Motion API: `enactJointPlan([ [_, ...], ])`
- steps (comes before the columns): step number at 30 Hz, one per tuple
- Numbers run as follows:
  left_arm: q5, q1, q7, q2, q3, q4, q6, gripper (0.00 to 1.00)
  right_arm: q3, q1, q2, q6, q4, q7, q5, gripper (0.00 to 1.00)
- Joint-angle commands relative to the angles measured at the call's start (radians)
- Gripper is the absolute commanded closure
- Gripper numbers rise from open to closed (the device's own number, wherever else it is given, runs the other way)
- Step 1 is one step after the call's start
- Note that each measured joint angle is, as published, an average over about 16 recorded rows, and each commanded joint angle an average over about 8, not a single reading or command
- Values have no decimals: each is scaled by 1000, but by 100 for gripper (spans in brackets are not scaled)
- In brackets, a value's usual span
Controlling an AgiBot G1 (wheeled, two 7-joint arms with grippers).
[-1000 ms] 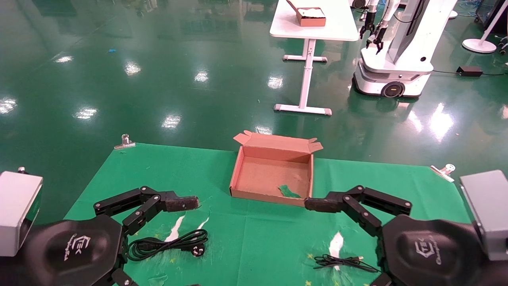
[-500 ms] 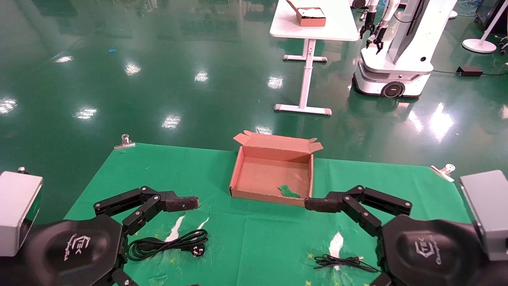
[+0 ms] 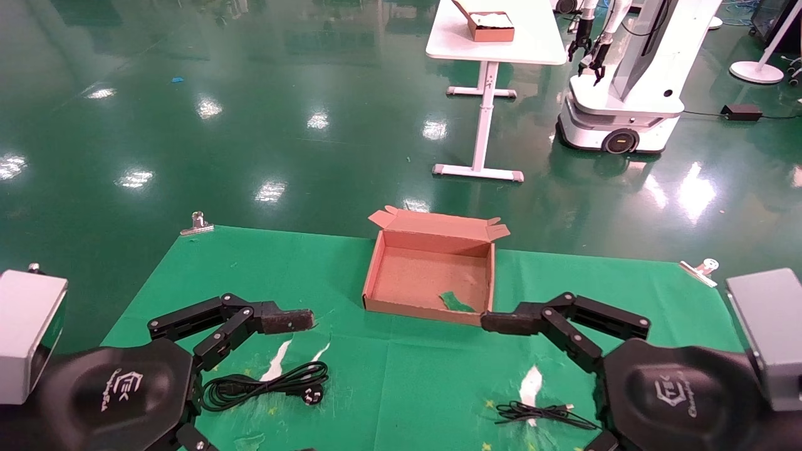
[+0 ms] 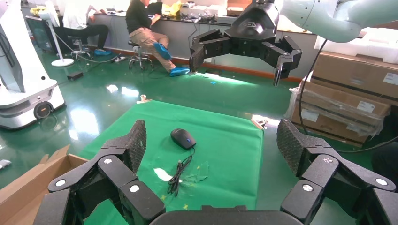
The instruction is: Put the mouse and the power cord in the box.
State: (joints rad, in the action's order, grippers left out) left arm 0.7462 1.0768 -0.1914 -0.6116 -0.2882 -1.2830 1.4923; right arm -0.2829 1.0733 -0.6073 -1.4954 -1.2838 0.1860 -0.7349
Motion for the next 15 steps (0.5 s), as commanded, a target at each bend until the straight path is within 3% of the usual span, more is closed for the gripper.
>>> enactJointPlan([
  [1,-9,-1,0,-2,3,2,0,0,2,1,-3,0,1,0,6,0],
  [6,108,14,-14,13,-44,-23,0,0,-20,-12,26,7,-14,6,-60,0],
  [15,643,198,-201,-44,-265,-65,-4,0,-146,8,72,42,-60,107,-384,0],
])
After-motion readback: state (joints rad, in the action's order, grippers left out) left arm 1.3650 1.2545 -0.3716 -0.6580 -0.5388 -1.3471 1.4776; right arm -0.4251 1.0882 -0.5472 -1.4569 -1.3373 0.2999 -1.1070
